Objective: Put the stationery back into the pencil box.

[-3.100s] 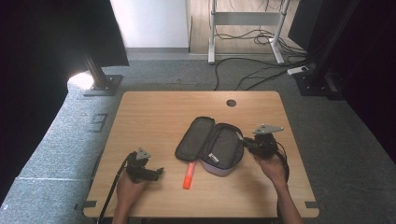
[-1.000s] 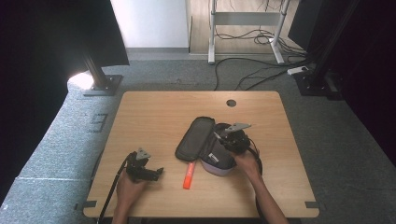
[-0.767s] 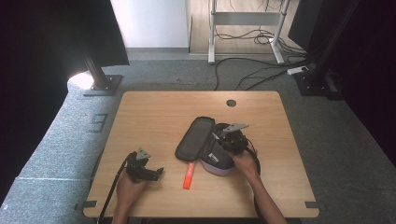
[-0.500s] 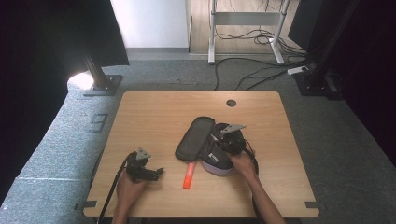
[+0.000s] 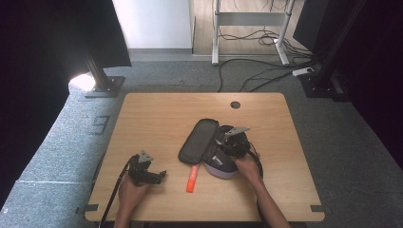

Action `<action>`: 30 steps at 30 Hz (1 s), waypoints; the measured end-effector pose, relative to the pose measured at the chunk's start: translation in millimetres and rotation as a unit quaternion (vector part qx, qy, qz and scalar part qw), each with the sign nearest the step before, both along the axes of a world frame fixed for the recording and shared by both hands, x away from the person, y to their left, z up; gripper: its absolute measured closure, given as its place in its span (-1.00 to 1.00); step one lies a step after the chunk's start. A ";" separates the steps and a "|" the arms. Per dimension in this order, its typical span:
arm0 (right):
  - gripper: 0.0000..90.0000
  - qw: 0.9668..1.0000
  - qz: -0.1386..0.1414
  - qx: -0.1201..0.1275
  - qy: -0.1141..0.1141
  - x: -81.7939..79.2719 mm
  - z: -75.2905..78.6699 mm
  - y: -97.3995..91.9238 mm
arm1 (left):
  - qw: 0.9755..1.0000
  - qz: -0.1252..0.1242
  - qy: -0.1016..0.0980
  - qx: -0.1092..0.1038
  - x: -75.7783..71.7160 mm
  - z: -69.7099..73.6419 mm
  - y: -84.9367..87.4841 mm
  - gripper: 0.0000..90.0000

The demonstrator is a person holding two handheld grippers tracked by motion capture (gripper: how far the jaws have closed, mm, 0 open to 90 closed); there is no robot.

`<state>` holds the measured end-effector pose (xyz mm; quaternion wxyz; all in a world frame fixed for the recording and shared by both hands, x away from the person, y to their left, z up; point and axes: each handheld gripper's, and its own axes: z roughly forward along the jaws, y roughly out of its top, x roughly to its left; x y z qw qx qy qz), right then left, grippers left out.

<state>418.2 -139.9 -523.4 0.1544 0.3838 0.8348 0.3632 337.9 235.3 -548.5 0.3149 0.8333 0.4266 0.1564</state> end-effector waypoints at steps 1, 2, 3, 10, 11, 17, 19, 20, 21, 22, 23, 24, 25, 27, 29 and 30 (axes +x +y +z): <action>0.41 1.000 -0.001 0.001 -0.001 -0.3 1.2 -0.4 | 1.000 0.000 0.000 0.000 0.0 0.0 0.0 -1.00; 0.37 1.000 -0.001 0.001 -0.003 -0.6 2.5 -1.2 | 1.000 0.000 0.000 0.000 0.0 0.0 0.0 -1.00; 0.32 1.000 -0.001 0.002 -0.004 -0.9 3.3 -1.7 | 1.000 0.000 0.000 0.000 0.0 0.0 0.0 -1.00; 0.06 1.000 0.019 0.008 -0.010 -8.3 8.2 -6.7 | 1.000 -0.001 0.000 0.000 0.0 0.0 0.1 -1.00; 0.04 1.000 0.019 0.009 -0.011 -9.7 8.3 -7.0 | 1.000 0.000 0.000 0.000 0.0 0.0 0.0 -1.00; -0.09 0.999 0.023 0.020 -0.017 -19.3 9.8 -14.9 | 1.000 -0.001 0.000 0.000 0.0 0.0 0.1 -1.00; -0.11 0.999 0.022 0.027 -0.021 -22.3 10.8 -18.3 | 1.000 0.000 0.000 0.000 0.0 0.0 0.0 -1.00; -0.12 0.999 0.023 0.030 -0.022 -24.3 11.4 -20.2 | 1.000 0.000 0.000 0.000 0.0 0.0 0.0 -1.00; -0.13 0.999 0.022 0.033 -0.023 -25.6 11.7 -21.1 | 1.000 0.000 0.000 0.000 0.0 0.0 0.0 -1.00; -0.14 0.999 0.024 0.035 -0.024 -26.9 11.9 -22.9 | 1.000 -0.001 0.000 0.000 0.0 0.0 0.1 -1.00; -0.14 0.999 0.024 0.038 -0.023 -27.9 12.2 -24.2 | 1.000 -0.001 0.000 0.000 0.0 0.0 0.1 -1.00; -0.15 0.999 0.024 0.041 -0.023 -29.3 12.5 -26.3 | 1.000 0.000 0.000 0.000 0.0 0.0 0.0 -1.00; -0.16 0.999 0.024 0.041 -0.024 -29.9 13.0 -28.1 | 1.000 0.000 0.000 0.000 0.0 0.0 0.0 -1.00; -0.16 0.999 0.022 0.040 -0.025 -31.2 14.7 -31.4 | 1.000 0.000 0.000 0.000 0.0 0.0 0.0 -1.00; -0.18 0.998 0.017 0.047 -0.026 -32.5 16.8 -37.4 | 1.000 0.000 0.000 0.000 0.0 0.0 0.0 -1.00; -0.19 0.998 0.016 0.047 -0.029 -32.8 17.3 -39.1 | 1.000 0.000 0.000 0.000 0.0 0.0 0.0 -1.00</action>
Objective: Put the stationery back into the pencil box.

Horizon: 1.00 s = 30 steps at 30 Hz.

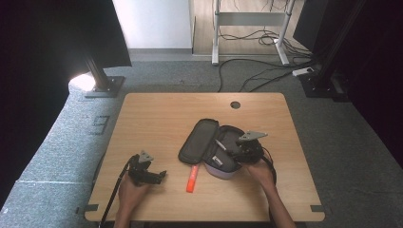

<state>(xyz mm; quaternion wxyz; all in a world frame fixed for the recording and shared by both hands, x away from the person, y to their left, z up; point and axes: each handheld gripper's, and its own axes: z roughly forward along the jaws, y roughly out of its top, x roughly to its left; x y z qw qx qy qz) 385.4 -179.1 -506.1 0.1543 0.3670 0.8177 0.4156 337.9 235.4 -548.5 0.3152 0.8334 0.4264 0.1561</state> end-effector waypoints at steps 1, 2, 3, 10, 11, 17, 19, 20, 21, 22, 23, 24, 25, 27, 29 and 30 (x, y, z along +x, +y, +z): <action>-0.20 1.000 -0.002 0.000 -0.002 -0.6 0.8 -2.3 | 1.000 0.000 0.000 0.000 0.0 0.0 0.0 -1.00; -0.21 1.000 -0.004 0.001 -0.004 -1.3 1.4 -4.3 | 1.000 0.000 0.000 0.000 0.0 0.0 0.0 -1.00; -0.21 1.000 -0.004 0.002 -0.006 -2.0 1.8 -6.4 | 1.000 0.000 0.000 0.001 -0.1 0.0 0.0 -1.00; -0.31 1.000 -0.003 -0.003 -0.012 -5.5 6.1 -14.7 | 1.000 0.000 0.000 0.000 -0.1 0.0 0.0 -1.00; -0.32 1.000 -0.002 -0.005 -0.012 -6.5 6.4 -15.3 | 1.000 0.000 0.000 0.000 -0.1 -0.1 0.0 -1.00; -0.36 1.000 0.000 -0.008 -0.009 -11.5 7.9 -18.7 | 1.000 0.000 0.000 0.001 -0.2 -0.1 -0.1 -1.00; -0.37 1.000 -0.001 -0.010 -0.010 -13.6 8.2 -20.1 | 1.000 0.000 0.000 0.001 -0.2 -0.1 -0.1 -1.00; -0.38 1.000 -0.002 -0.012 -0.010 -14.6 8.2 -20.9 | 1.000 0.000 0.000 0.000 -0.2 -0.1 -0.1 -1.00; -0.38 1.000 -0.002 -0.013 -0.010 -15.2 8.4 -21.7 | 1.000 -0.001 0.000 0.000 -0.3 -0.1 -0.1 -1.00; -0.38 1.000 -0.003 -0.014 -0.010 -16.1 8.5 -23.0 | 1.000 -0.002 -0.001 0.000 -0.4 -0.2 -0.2 -1.00; -0.38 1.000 -0.004 -0.013 -0.010 -16.8 8.6 -23.9 | 1.000 -0.004 0.000 0.000 -0.6 -0.1 -0.2 -1.00; -0.38 1.000 -0.006 -0.011 -0.011 -18.0 9.1 -26.2 | 1.000 -0.004 0.000 0.001 -0.7 -0.1 -0.3 -1.00; -0.38 1.000 -0.007 -0.011 -0.012 -18.7 9.5 -27.7 | 1.000 -0.005 0.000 0.001 -1.0 -0.1 -0.3 -1.00; -0.38 1.000 -0.014 -0.009 -0.016 -21.1 11.4 -32.7 | 1.000 -0.005 0.000 0.001 -1.2 -0.1 -0.3 -1.00; -0.38 1.000 -0.019 -0.005 -0.019 -22.8 13.4 -37.4 | 1.000 -0.006 -0.001 0.001 -1.7 0.0 -0.4 -1.00; -0.38 0.999 -0.025 -0.002 -0.022 -24.1 15.1 -41.5 | 1.000 -0.007 -0.002 0.000 -2.2 0.0 -0.4 -0.99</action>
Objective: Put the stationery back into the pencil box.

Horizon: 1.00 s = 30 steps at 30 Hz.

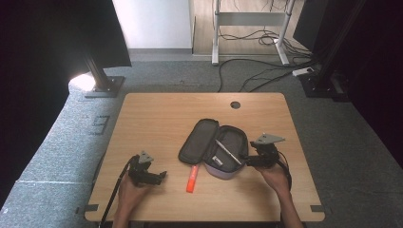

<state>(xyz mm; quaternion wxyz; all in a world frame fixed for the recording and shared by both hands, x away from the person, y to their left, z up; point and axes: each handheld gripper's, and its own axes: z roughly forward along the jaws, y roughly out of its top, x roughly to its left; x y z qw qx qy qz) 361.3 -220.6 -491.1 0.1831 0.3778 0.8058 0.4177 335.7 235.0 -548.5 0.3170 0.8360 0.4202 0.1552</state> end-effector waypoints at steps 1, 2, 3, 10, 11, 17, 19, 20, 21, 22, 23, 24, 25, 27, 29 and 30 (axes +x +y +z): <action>-0.38 1.000 -0.003 0.001 -0.002 -0.5 0.6 -2.1 | 1.000 -0.002 -0.001 0.000 -0.7 0.1 0.0 -0.98; -0.38 1.000 -0.007 0.001 -0.003 -1.1 1.2 -4.8 | 1.000 -0.003 -0.001 0.000 -1.3 0.3 -0.1 -0.97; -0.38 1.000 -0.012 0.002 -0.004 -1.4 1.5 -7.6 | 1.000 -0.003 -0.001 0.000 -1.8 0.5 -0.3 -0.96; -0.39 0.999 -0.040 0.001 0.001 -0.4 -3.3 -25.4 | 1.000 0.005 0.003 0.012 -7.3 5.5 -5.5 -0.79; -0.39 0.999 -0.043 0.001 0.003 -0.3 -4.1 -27.5 | 1.000 0.006 0.000 0.017 -8.5 6.5 -7.4 -0.77; -0.50 0.998 -0.066 0.003 0.007 2.5 -10.6 -38.4 | 0.999 -0.013 -0.010 0.036 -16.5 14.6 -25.5 -0.69; -0.56 0.997 -0.078 0.005 0.009 4.0 -14.1 -42.0 | 0.999 -0.025 -0.010 0.029 -19.6 19.2 -32.0 -0.69; -0.59 0.996 -0.085 0.007 0.012 5.0 -16.3 -44.6 | 0.999 -0.028 -0.010 0.028 -20.9 21.0 -34.2 -0.68; -0.60 0.996 -0.088 0.006 0.013 5.8 -17.8 -46.4 | 0.999 -0.032 -0.009 0.027 -22.7 23.3 -37.1 -0.67; -0.62 0.995 -0.094 0.005 0.014 6.5 -19.7 -48.5 | 0.999 -0.037 -0.009 0.026 -24.6 25.4 -40.3 -0.67; -0.65 0.995 -0.100 0.002 0.015 7.4 -21.5 -51.0 | 0.999 -0.041 -0.009 0.021 -26.8 27.1 -43.1 -0.67; -0.67 0.994 -0.106 0.001 0.016 8.2 -23.4 -53.7 | 0.999 -0.046 -0.007 0.017 -28.3 28.8 -45.8 -0.65; -0.68 0.994 -0.111 0.001 0.017 9.0 -25.3 -56.3 | 0.999 -0.052 -0.004 0.014 -29.6 30.1 -48.6 -0.65; -0.69 0.993 -0.118 0.003 0.021 10.4 -28.8 -61.2 | 0.998 -0.062 -0.004 0.013 -32.2 32.5 -54.7 -0.64; -0.69 0.992 -0.125 0.002 0.023 11.9 -32.5 -64.7 | 0.997 -0.071 -0.003 0.005 -34.7 34.1 -61.4 -0.63; -0.69 0.991 -0.127 0.001 0.028 13.0 -35.1 -66.3 | 0.997 -0.075 -0.002 0.001 -35.1 34.4 -63.0 -0.62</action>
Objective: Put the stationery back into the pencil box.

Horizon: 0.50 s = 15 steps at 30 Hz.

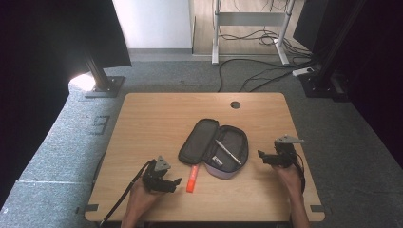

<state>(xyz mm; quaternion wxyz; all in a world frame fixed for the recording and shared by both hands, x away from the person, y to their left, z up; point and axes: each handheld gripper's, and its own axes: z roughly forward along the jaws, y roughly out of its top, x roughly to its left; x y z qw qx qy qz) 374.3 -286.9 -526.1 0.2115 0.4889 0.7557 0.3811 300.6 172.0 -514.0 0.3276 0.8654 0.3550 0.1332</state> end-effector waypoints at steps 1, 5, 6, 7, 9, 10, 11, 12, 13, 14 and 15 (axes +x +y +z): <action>-0.69 1.000 -0.002 0.001 0.002 0.6 -1.8 -0.5 | 1.000 -0.004 0.002 -0.006 -0.5 0.1 -2.5 -0.60; -0.70 1.000 -0.006 -0.004 0.014 4.5 -11.8 -1.6 | 1.000 -0.017 0.002 -0.009 -1.8 -1.4 -15.0 -0.56; -0.70 1.000 -0.006 -0.007 0.019 5.9 -15.6 -1.4 | 1.000 -0.020 0.002 -0.010 -2.0 -2.1 -17.4 -0.55; -0.70 1.000 -0.005 -0.007 0.021 6.5 -17.3 -1.1 | 1.000 -0.023 0.001 -0.009 -2.2 -3.1 -20.6 -0.54; -0.70 1.000 -0.005 -0.009 0.024 7.5 -20.6 -0.9 | 1.000 -0.028 -0.001 -0.013 -2.0 -5.2 -25.0 -0.52; -0.70 1.000 -0.006 -0.008 0.025 8.3 -22.7 -0.8 | 1.000 -0.028 0.000 -0.015 -1.8 -5.9 -26.5 -0.49; -0.70 1.000 -0.007 -0.008 0.027 8.6 -23.8 -0.8 | 1.000 -0.026 -0.001 -0.013 -1.4 -6.9 -29.1 -0.47; -0.70 1.000 -0.006 -0.008 0.029 9.3 -25.9 -0.9 | 1.000 -0.024 -0.004 -0.012 -1.4 -7.5 -31.9 -0.45; -0.71 0.999 -0.007 -0.007 0.031 10.0 -28.1 -0.9 | 1.000 -0.024 -0.005 -0.012 -1.2 -8.0 -34.1 -0.42; -0.71 1.000 -0.007 -0.007 0.025 9.9 -29.2 -0.8 | 1.000 -0.027 -0.007 -0.013 -1.0 -8.7 -37.0 -0.41; -0.71 1.000 -0.008 -0.008 0.025 10.1 -29.3 -0.7 | 0.999 -0.029 -0.007 -0.013 -0.9 -9.3 -38.7 -0.40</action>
